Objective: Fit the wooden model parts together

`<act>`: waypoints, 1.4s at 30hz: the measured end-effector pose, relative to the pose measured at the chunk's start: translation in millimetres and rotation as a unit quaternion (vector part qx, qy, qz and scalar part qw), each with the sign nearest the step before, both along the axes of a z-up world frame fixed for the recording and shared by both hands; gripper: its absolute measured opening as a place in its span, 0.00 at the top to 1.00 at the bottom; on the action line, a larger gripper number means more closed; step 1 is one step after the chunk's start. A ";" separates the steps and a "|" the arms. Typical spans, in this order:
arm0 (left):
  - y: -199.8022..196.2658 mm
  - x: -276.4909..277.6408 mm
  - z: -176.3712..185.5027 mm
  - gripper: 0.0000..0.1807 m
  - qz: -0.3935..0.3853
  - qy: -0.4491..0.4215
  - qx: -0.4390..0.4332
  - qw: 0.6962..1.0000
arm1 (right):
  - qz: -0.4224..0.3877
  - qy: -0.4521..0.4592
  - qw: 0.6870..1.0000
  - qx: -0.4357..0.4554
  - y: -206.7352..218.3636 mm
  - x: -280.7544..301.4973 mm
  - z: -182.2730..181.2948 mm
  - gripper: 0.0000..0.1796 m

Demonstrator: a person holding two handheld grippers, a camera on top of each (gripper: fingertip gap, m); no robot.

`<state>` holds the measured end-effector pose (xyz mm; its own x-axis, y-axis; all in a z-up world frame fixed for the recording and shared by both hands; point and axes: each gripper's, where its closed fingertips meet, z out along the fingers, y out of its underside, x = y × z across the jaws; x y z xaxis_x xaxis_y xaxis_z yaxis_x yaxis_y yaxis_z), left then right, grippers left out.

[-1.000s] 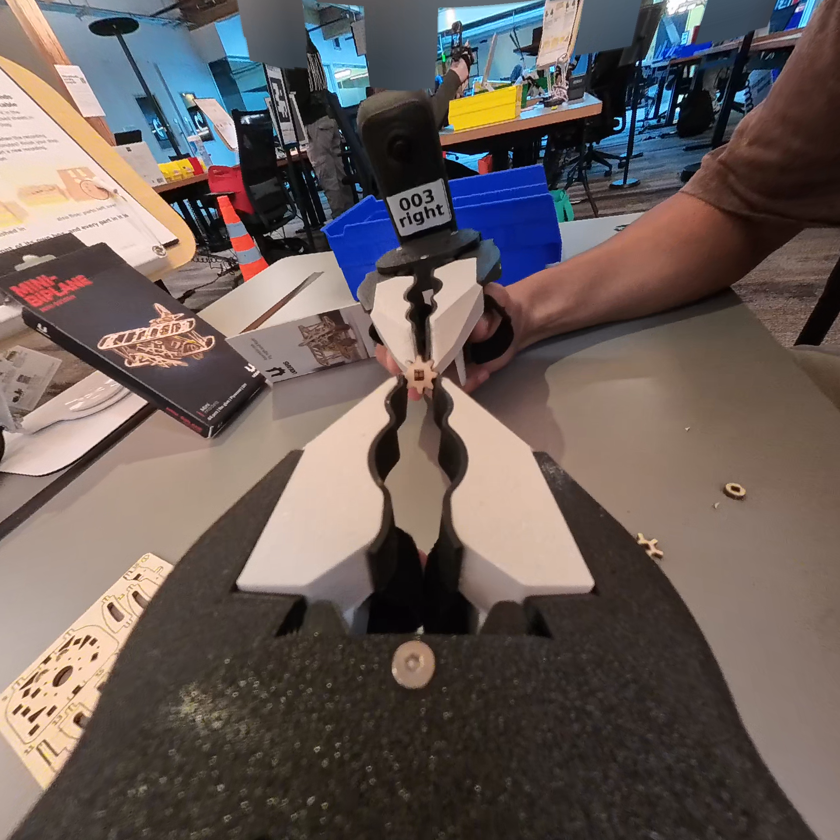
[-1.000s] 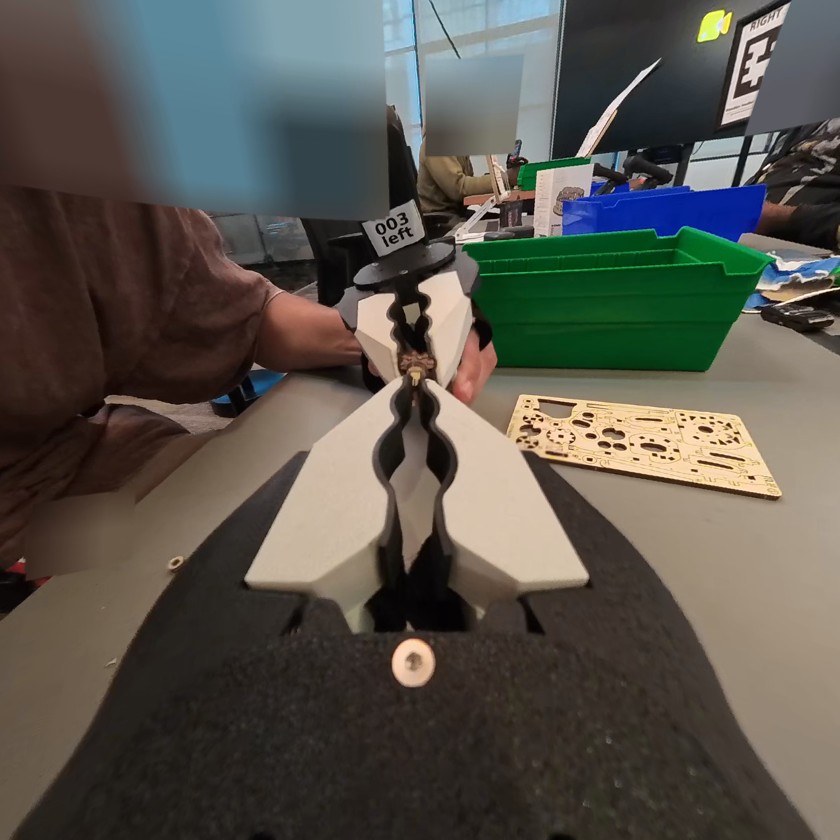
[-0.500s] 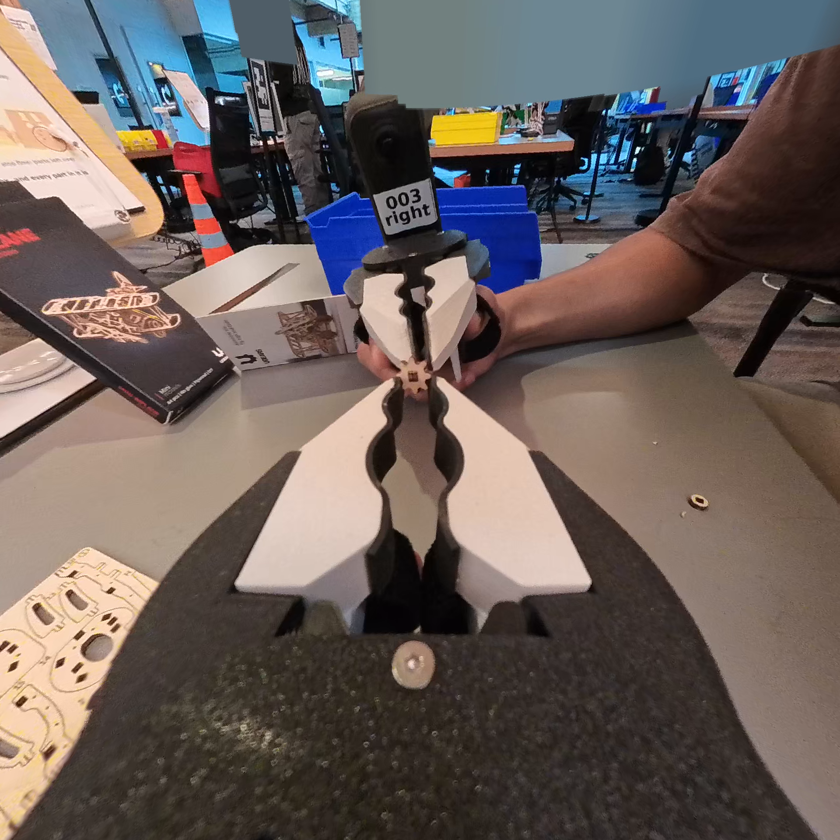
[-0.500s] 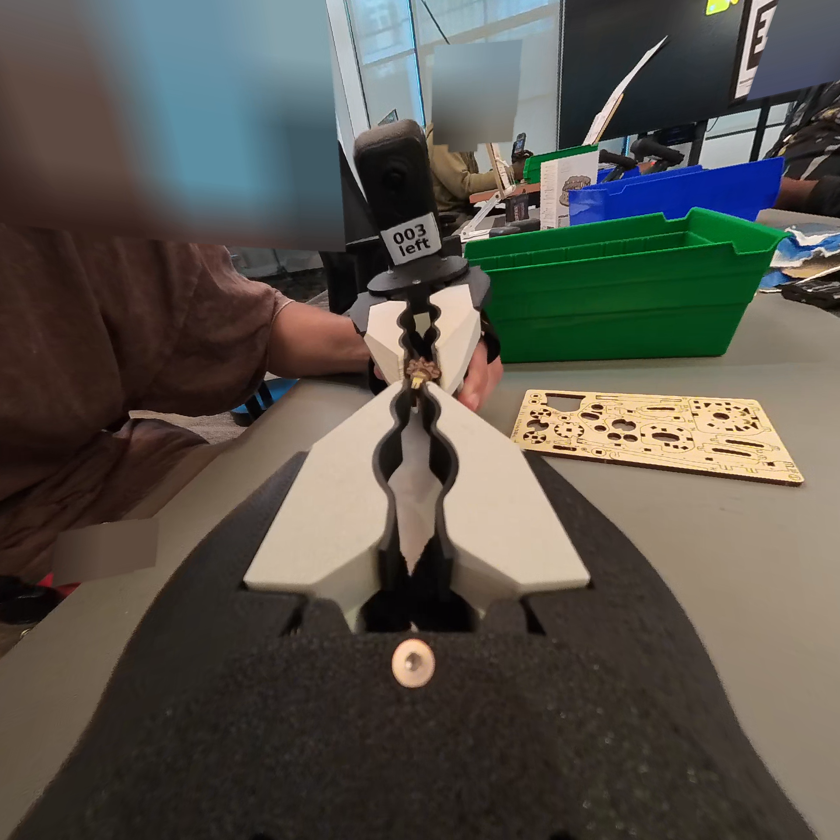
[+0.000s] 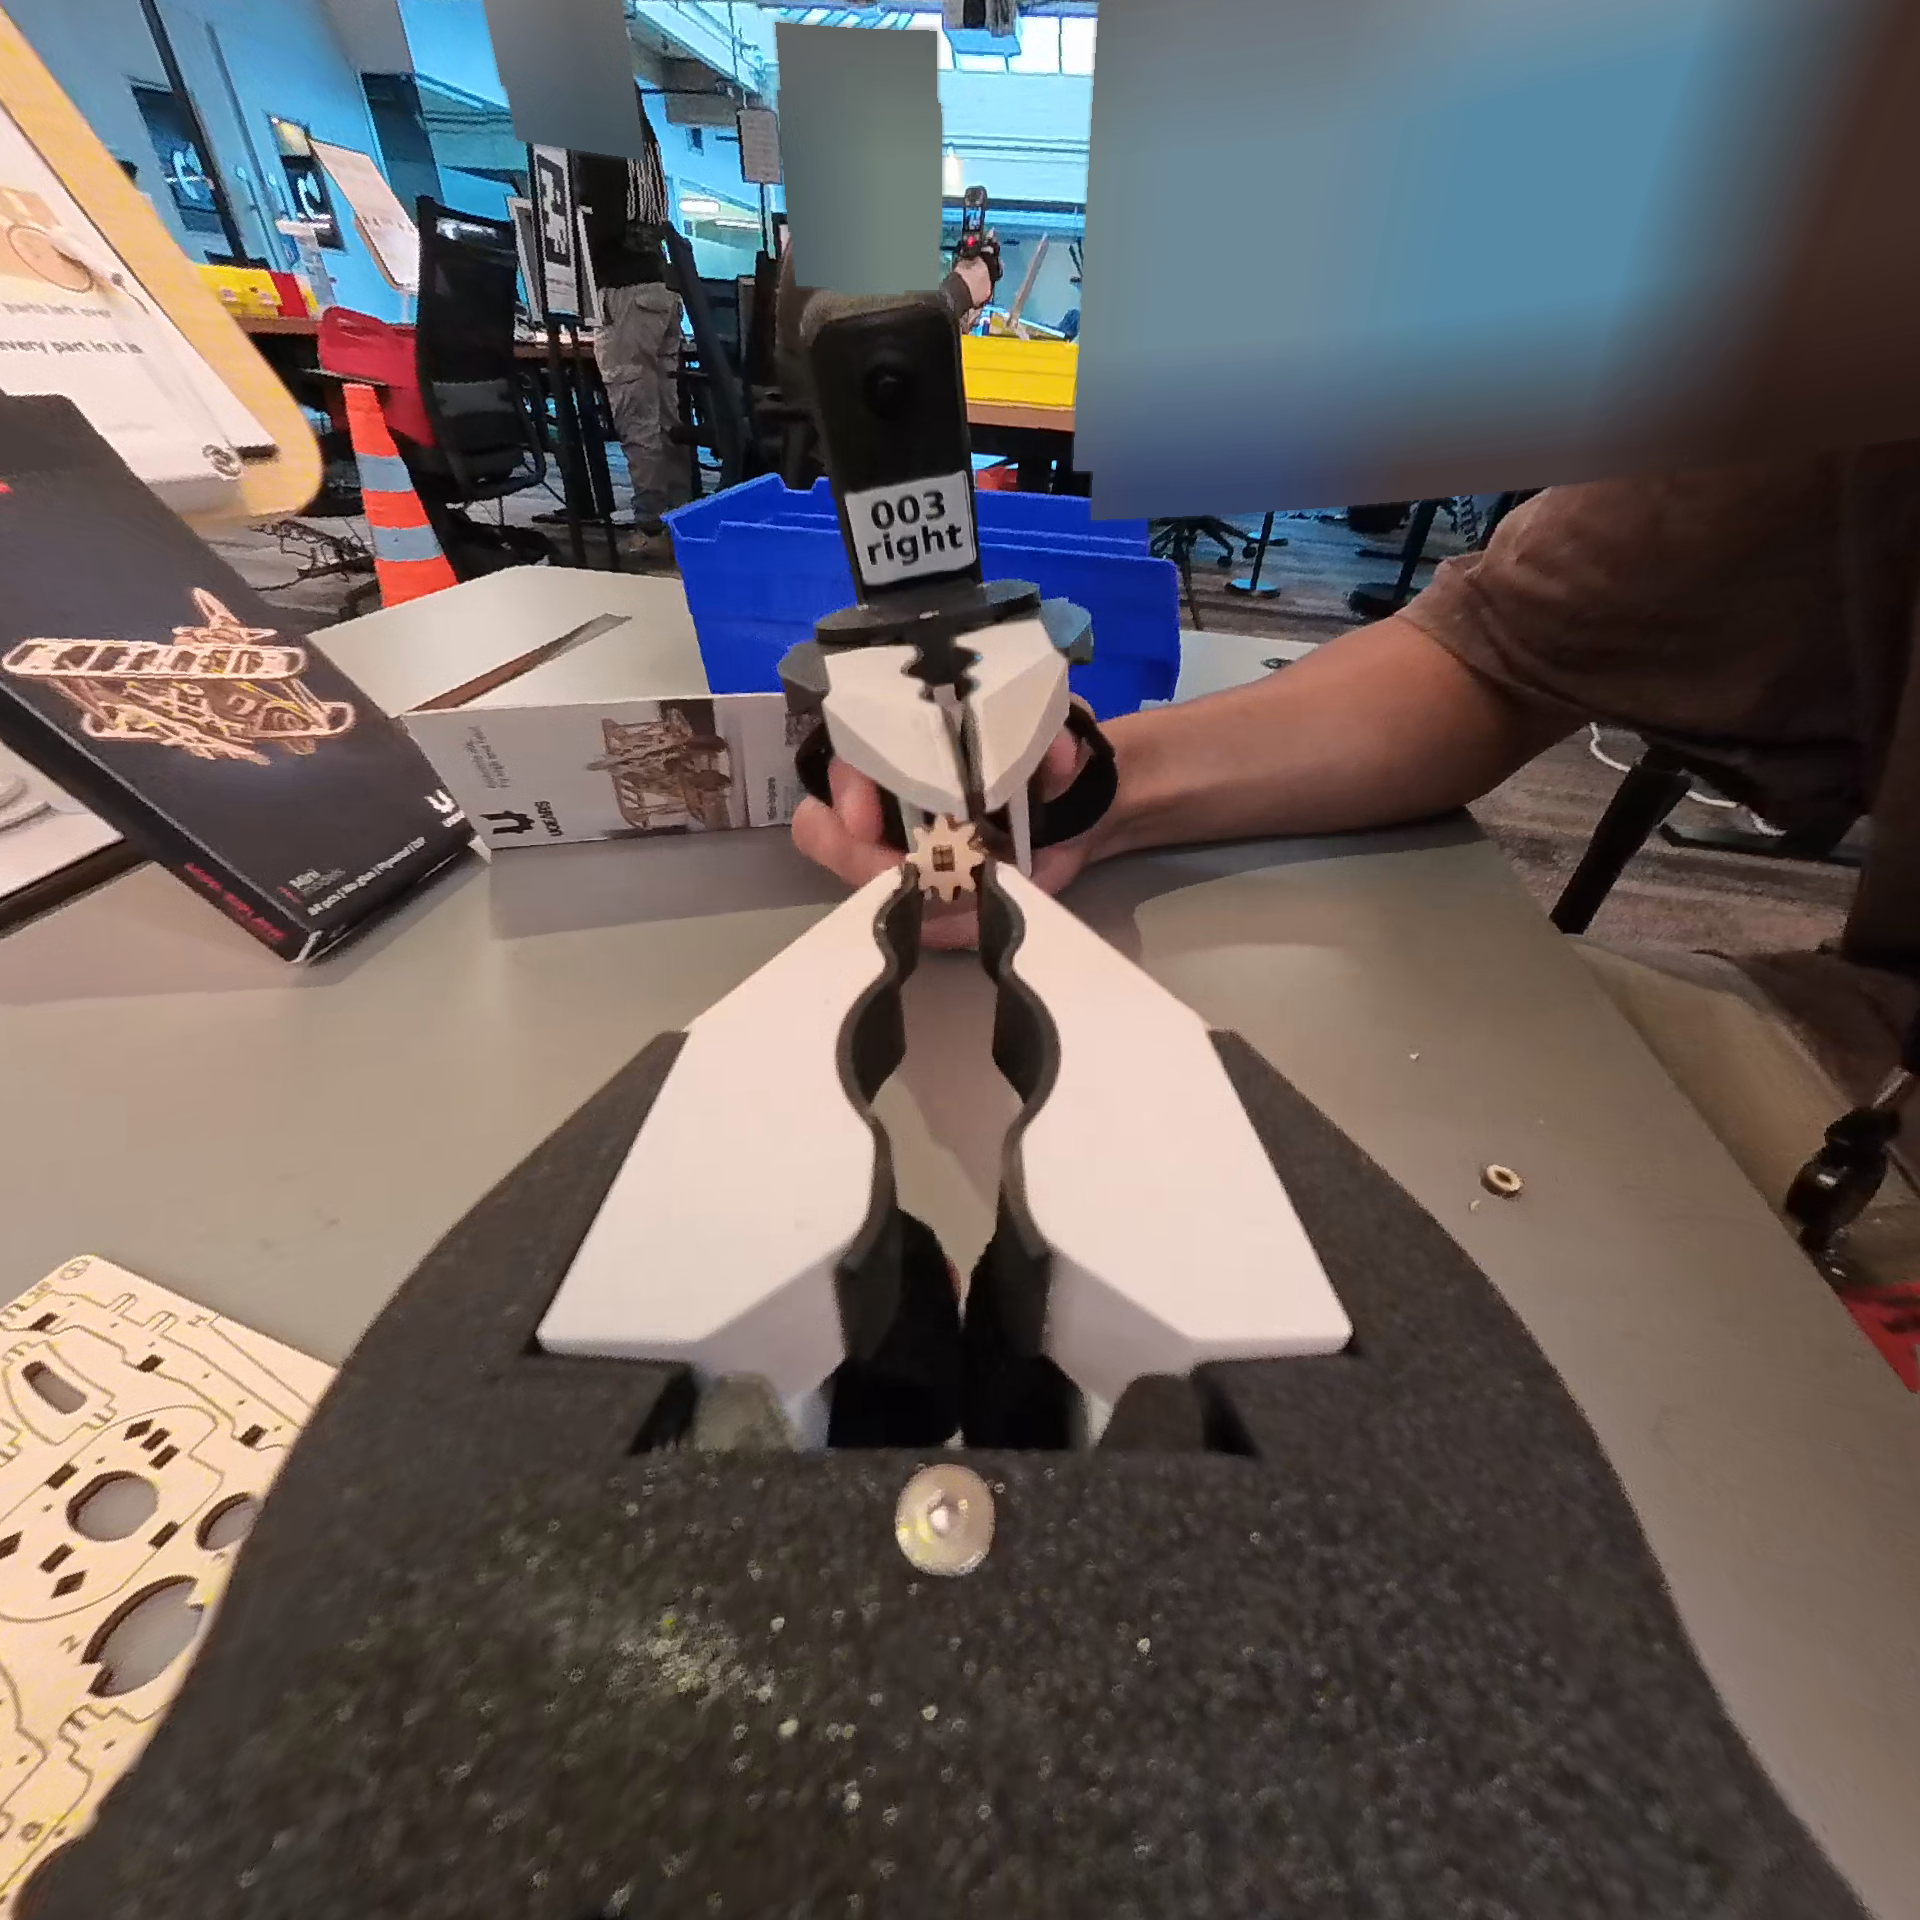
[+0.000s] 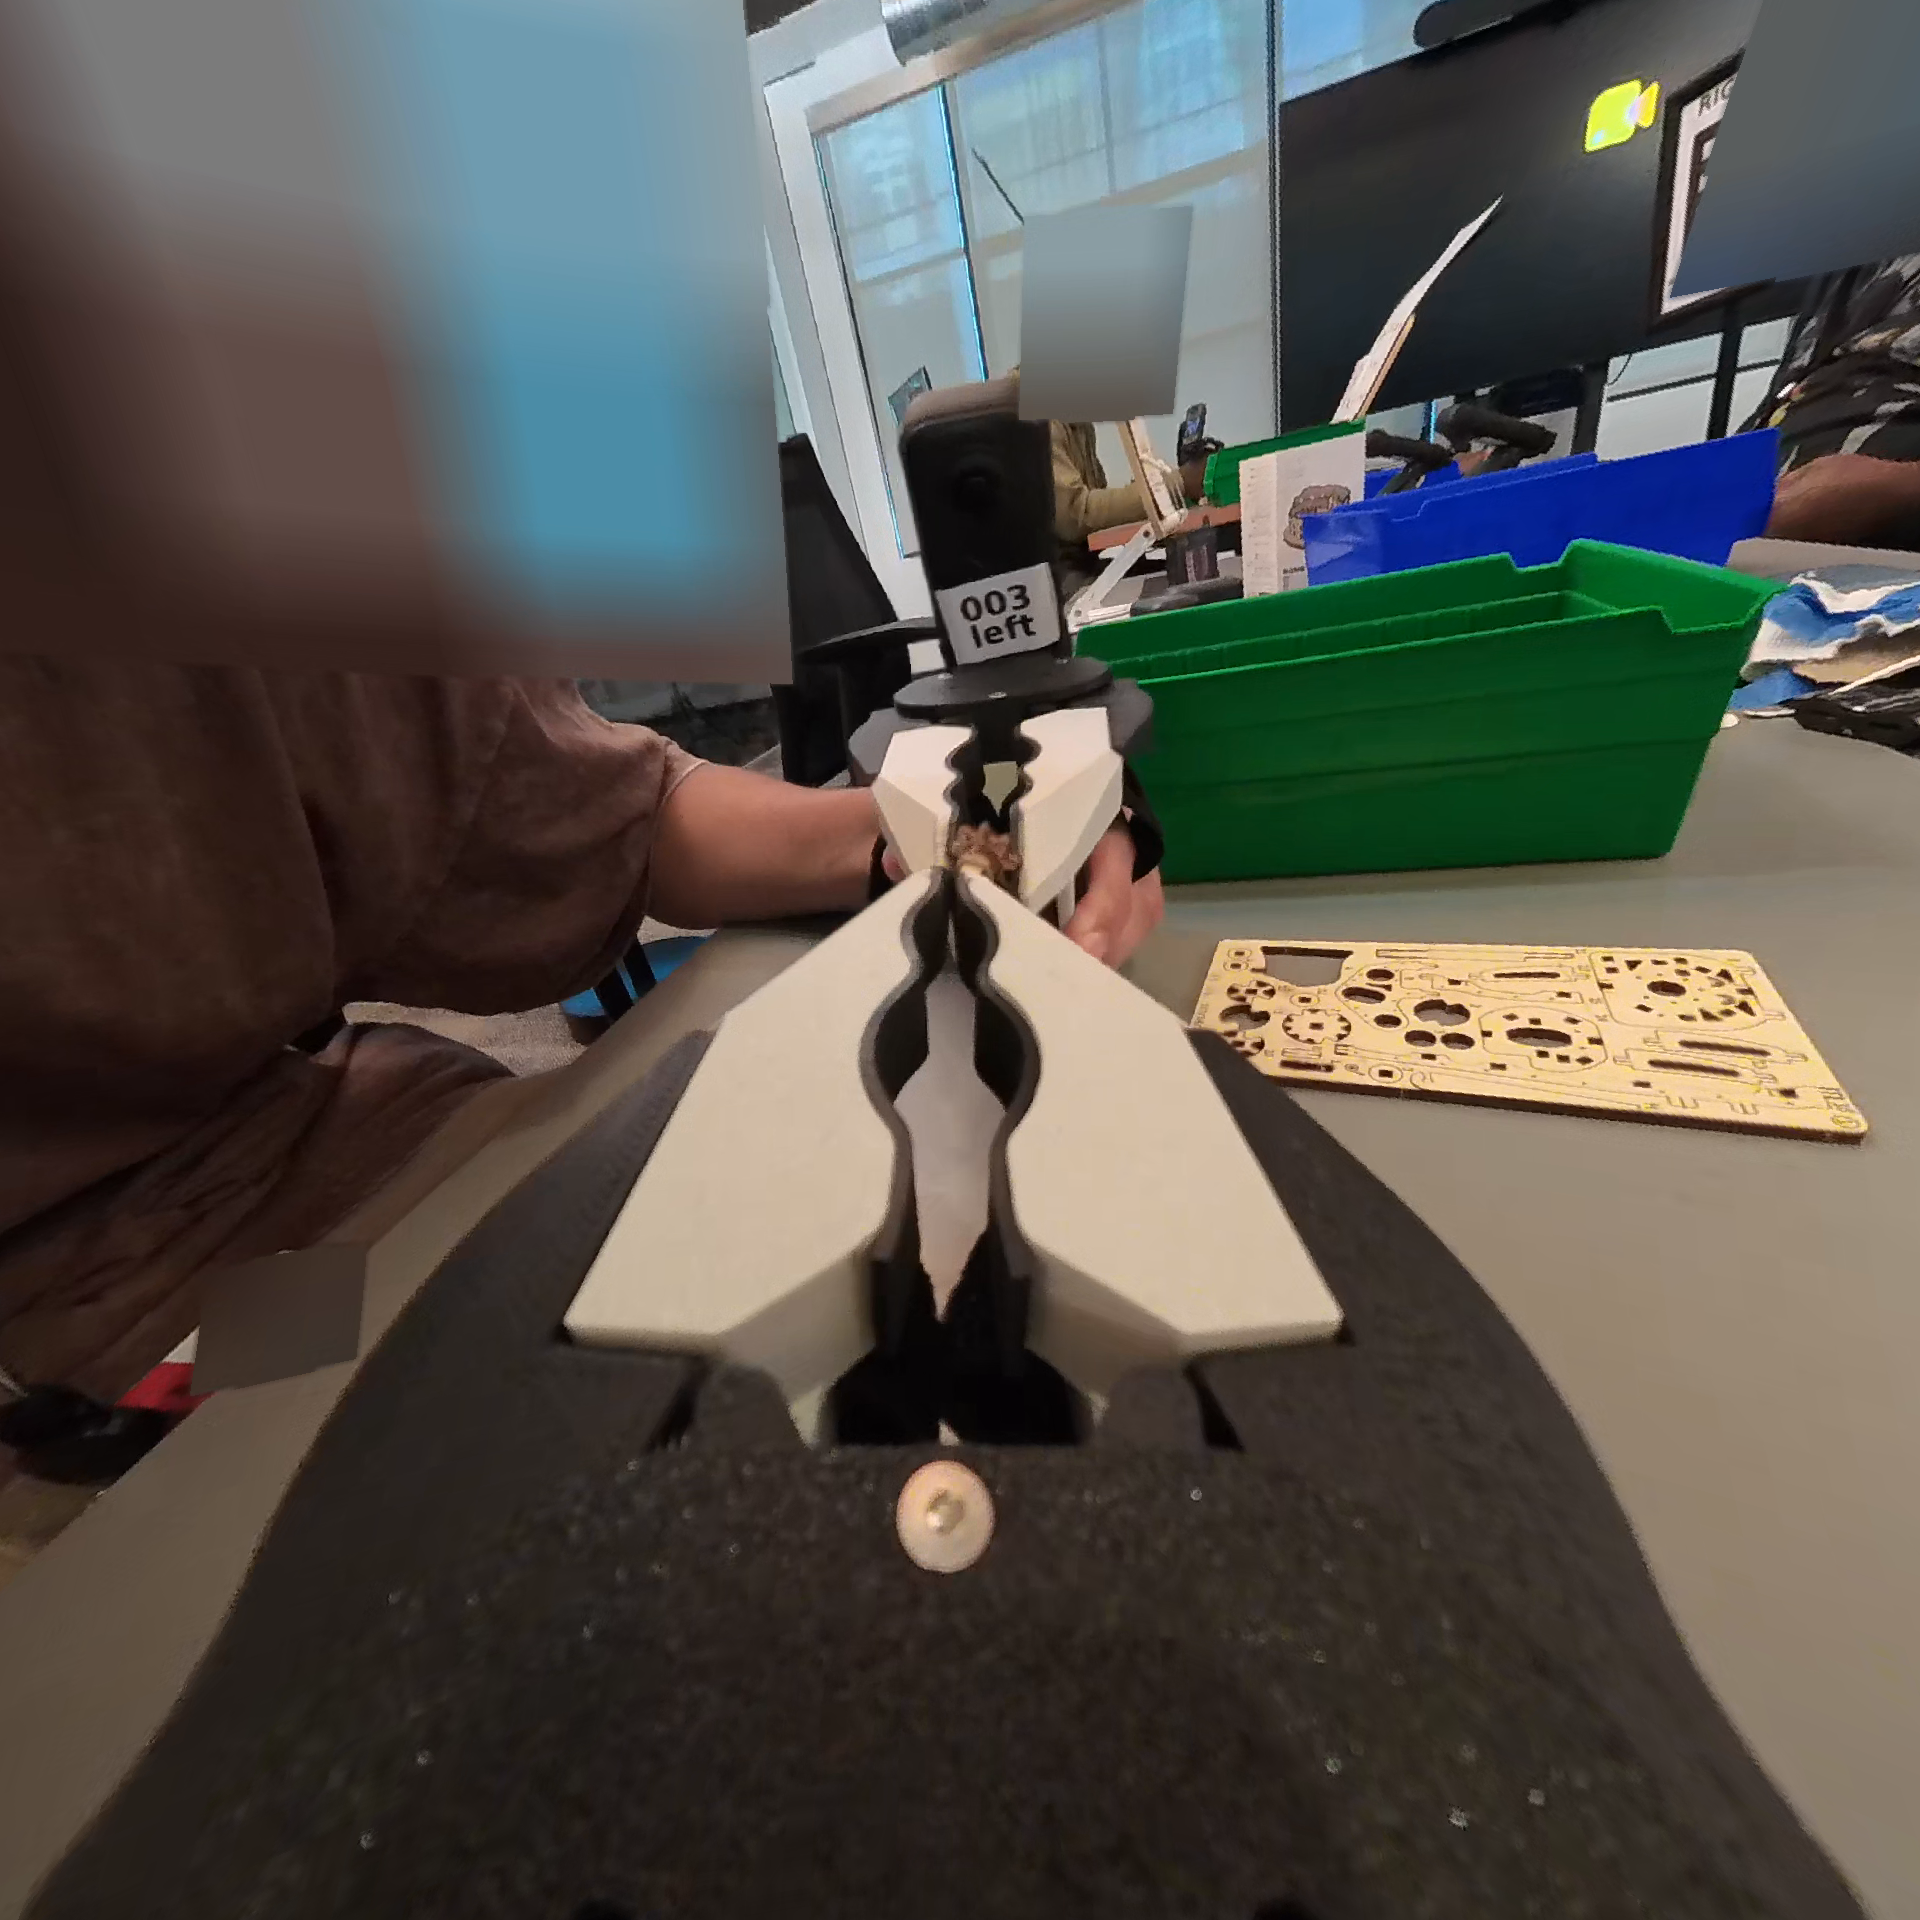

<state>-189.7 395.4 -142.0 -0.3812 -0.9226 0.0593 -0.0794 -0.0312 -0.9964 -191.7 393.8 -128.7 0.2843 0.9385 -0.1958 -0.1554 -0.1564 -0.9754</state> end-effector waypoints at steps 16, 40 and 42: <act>-0.8 -0.3 0.1 0.95 -0.007 0.003 -0.010 1.000 | 0.000 -0.016 1.000 -0.001 0.4 -2.6 -3.3 0.98; -1.7 0.0 -1.1 0.95 -0.006 0.005 -0.004 1.000 | 0.002 -0.010 1.000 -0.013 1.8 -2.5 -3.5 0.98; -1.7 0.0 -1.2 0.95 -0.006 0.005 -0.004 1.000 | 0.002 -0.010 1.000 -0.014 2.0 -2.5 -3.4 0.98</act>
<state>-189.6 393.7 -143.2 -0.3916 -0.9175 0.0698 -0.0897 -0.0374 -0.9953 -194.2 395.8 -132.1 0.2855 0.9338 -0.2158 -0.1359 -0.1835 -0.9736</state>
